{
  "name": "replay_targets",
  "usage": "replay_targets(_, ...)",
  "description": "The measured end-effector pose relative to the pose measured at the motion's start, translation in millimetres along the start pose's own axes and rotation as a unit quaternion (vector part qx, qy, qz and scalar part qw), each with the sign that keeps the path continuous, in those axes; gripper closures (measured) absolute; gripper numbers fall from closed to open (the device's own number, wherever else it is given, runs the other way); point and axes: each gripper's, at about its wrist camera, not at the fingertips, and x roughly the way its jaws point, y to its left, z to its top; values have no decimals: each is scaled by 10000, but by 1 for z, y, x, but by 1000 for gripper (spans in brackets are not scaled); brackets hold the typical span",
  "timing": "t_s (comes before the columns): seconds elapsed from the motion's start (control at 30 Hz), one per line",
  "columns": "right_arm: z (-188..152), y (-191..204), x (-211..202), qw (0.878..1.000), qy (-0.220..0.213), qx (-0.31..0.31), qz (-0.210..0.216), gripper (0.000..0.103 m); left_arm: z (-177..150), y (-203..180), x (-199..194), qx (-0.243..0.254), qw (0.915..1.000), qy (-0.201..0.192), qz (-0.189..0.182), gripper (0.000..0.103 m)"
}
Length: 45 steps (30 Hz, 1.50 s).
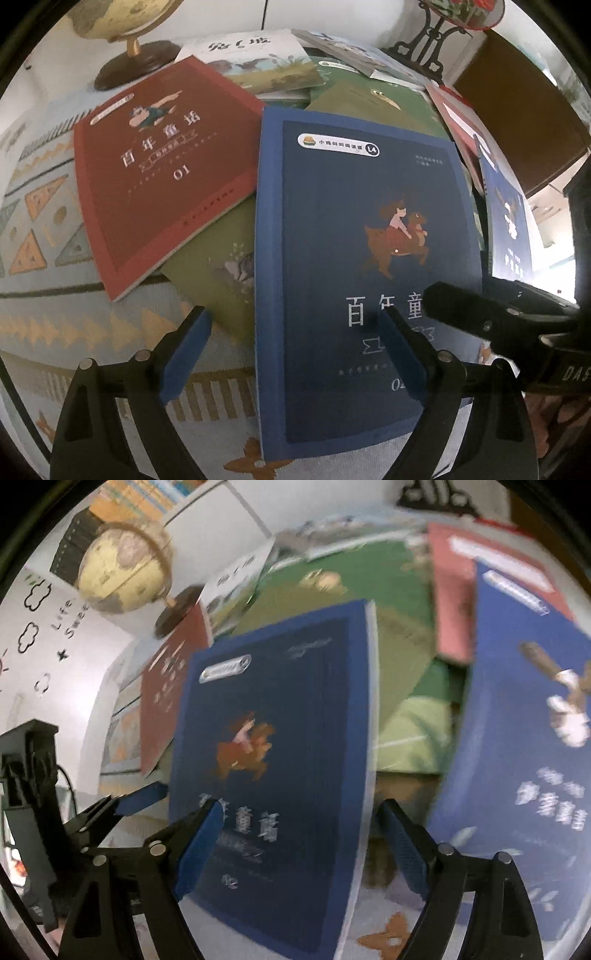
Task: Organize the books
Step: 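Grasp the blue book's edge with the left gripper while the right gripper grasps beside it, then carry the blue book with both grippers onto the bare white table and lower it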
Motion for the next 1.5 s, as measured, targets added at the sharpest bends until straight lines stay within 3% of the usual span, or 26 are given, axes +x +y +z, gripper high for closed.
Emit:
replay_targets(0.1, -2, 4, 3, 9999, 43, -16, 100, 30, -3, 0, -1, 28, 9999, 46, -110, 19)
replay_targets(0.17, -4, 4, 3, 9995, 106, 57, 277, 46, -5, 2, -4, -15, 9999, 62, -114, 22)
replay_targets(0.23, -8, 6, 0, 9993, 100, 124, 331, 47, -7, 7, -11, -134, 9997, 21, -196, 34)
replay_targets(0.3, -11, 10, -7, 9997, -37, 58, 213, 51, -9, 13, -22, -288, 9992, -101, -277, 39)
replay_targets(0.4, -17, 11, -18, 9997, -119, 55, 228, 69, -12, 14, -34, -127, 9996, -252, 23, 61)
replay_targets(0.47, -20, 11, -27, 9993, -187, 12, 323, 83, -15, 16, -36, -69, 9997, -240, 13, 62)
replay_targets(0.57, -25, 18, -36, 9991, -229, -126, 323, 89, -23, 23, -46, -88, 9994, -328, -80, 66)
replay_targets(0.9, -26, 63, -57, 9963, -563, -466, 451, 91, -23, 54, -96, -180, 9949, -972, -204, 66)
replay_targets(1.1, -13, 114, -48, 9920, -662, -860, 649, 91, -28, 101, -123, -507, 9906, -1265, 92, 66)
replay_targets(1.5, -9, 232, 16, 9830, -364, -1476, 1025, 91, -52, 211, -144, -1146, 9817, -1300, 794, 66)
